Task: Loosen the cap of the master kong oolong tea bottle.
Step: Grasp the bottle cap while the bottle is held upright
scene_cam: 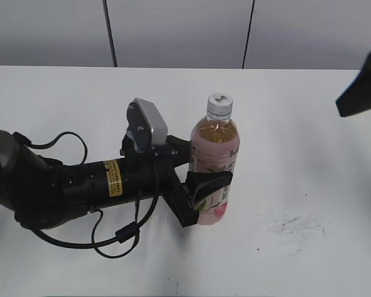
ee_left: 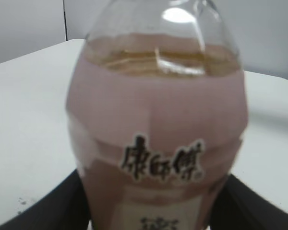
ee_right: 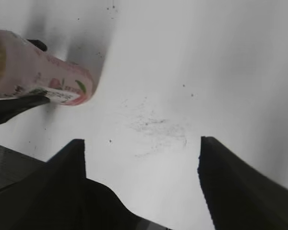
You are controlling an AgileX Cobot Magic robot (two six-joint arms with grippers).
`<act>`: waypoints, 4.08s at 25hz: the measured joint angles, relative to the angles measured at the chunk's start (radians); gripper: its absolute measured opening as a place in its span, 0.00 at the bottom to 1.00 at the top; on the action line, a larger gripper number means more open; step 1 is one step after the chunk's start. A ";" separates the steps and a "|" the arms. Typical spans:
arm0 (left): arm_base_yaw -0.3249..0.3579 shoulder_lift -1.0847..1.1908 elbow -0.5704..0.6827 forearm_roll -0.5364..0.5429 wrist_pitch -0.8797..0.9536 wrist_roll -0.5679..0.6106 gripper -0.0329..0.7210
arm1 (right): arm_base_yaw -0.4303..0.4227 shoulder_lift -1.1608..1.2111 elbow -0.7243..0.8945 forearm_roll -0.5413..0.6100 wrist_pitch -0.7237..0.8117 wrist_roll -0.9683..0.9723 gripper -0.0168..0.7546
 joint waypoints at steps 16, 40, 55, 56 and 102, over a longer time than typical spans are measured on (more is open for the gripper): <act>0.000 0.000 0.000 0.000 -0.001 0.000 0.58 | 0.476 0.400 -0.476 -0.195 0.132 0.371 0.69; 0.000 0.000 0.000 0.000 -0.001 0.000 0.58 | 0.479 0.456 -0.498 -0.167 0.145 0.383 0.43; 0.000 0.000 0.000 0.004 0.001 0.011 0.58 | 0.479 0.456 -0.498 -0.144 0.168 -0.243 0.37; 0.000 0.000 0.000 0.005 0.001 0.012 0.58 | 0.479 0.456 -0.499 -0.143 0.169 -0.342 0.37; 0.000 0.000 0.000 0.000 0.001 0.000 0.58 | 0.488 0.512 -0.583 -0.177 0.198 0.462 0.62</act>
